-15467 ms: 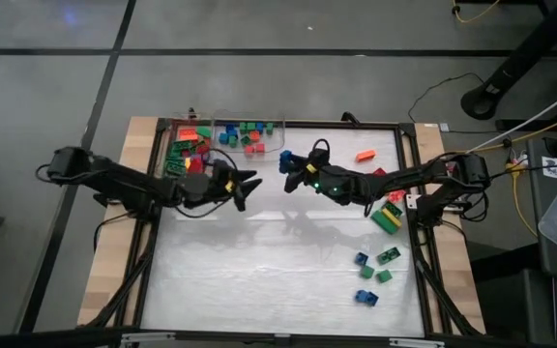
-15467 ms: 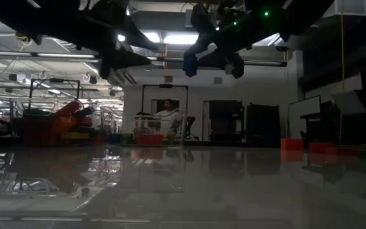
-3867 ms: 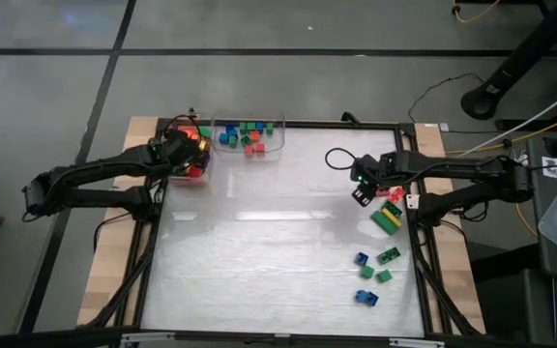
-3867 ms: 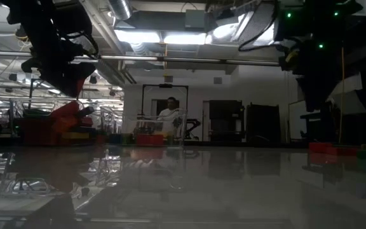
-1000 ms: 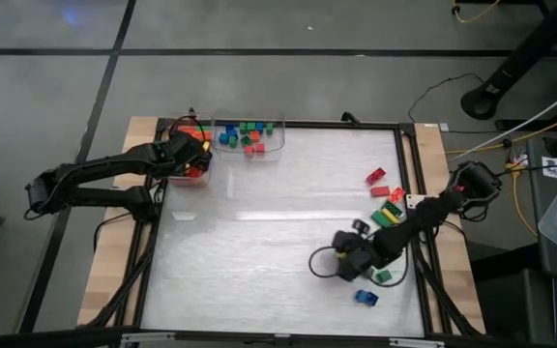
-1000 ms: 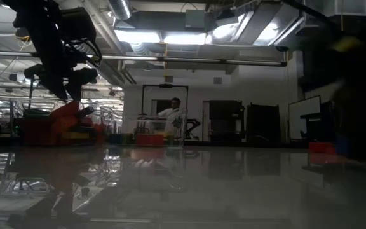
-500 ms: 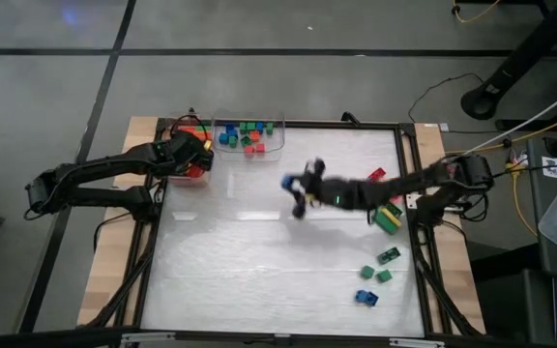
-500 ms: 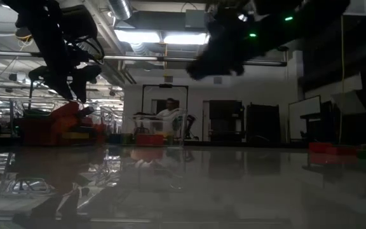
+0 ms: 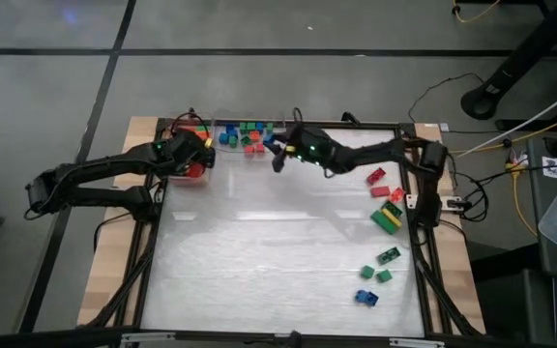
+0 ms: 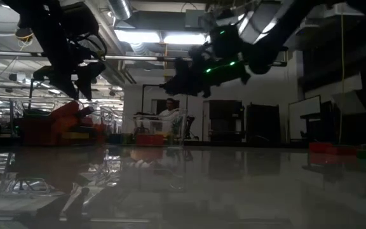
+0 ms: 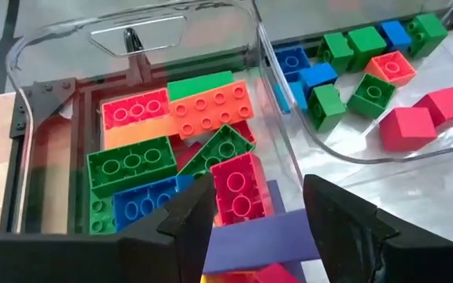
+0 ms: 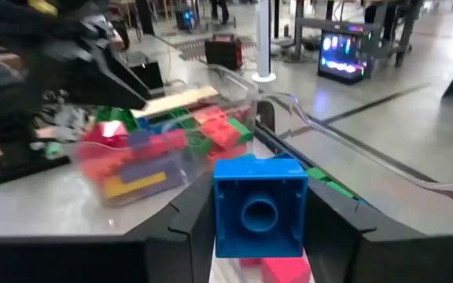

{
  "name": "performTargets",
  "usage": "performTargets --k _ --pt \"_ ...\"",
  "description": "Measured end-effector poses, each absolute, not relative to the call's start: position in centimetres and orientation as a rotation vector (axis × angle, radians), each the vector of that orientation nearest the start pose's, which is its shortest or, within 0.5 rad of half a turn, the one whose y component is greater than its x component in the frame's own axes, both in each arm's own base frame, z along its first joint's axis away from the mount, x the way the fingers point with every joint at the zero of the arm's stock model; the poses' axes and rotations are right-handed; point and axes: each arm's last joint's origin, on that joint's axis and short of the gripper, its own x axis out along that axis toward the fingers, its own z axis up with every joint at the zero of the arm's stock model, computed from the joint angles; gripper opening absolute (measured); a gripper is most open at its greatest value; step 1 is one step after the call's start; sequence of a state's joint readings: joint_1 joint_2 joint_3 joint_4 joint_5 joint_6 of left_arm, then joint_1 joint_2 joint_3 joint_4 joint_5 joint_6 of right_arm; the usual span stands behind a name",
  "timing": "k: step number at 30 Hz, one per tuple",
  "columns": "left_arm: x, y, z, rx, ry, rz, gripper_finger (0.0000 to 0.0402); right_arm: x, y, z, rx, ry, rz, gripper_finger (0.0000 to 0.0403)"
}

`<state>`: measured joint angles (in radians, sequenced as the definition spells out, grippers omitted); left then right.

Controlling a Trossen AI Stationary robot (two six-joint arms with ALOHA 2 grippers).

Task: Sort blocks by size
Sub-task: Put the small blue block into the right transparent bin

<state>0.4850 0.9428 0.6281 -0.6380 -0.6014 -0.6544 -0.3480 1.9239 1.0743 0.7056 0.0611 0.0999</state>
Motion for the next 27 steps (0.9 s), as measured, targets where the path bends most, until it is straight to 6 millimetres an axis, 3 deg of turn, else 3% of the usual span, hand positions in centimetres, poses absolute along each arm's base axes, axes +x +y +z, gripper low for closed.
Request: performTargets --k 7,13,19,27 --pt "14.4 9.0 22.3 -0.467 0.649 1.255 0.0182 41.3 -16.5 19.4 0.139 0.294 -0.454 0.0151" --pt "14.5 8.8 22.3 -0.447 0.664 1.235 0.0182 42.3 -16.9 21.5 0.109 0.408 -0.482 0.0151" --pt "14.5 8.8 22.3 -0.449 0.663 1.235 0.0182 42.8 -17.1 22.9 0.101 0.405 -0.481 0.0152" --pt "14.5 8.8 22.3 -0.450 0.662 1.235 0.0182 42.8 -17.1 22.9 0.102 0.412 -0.481 0.0156"
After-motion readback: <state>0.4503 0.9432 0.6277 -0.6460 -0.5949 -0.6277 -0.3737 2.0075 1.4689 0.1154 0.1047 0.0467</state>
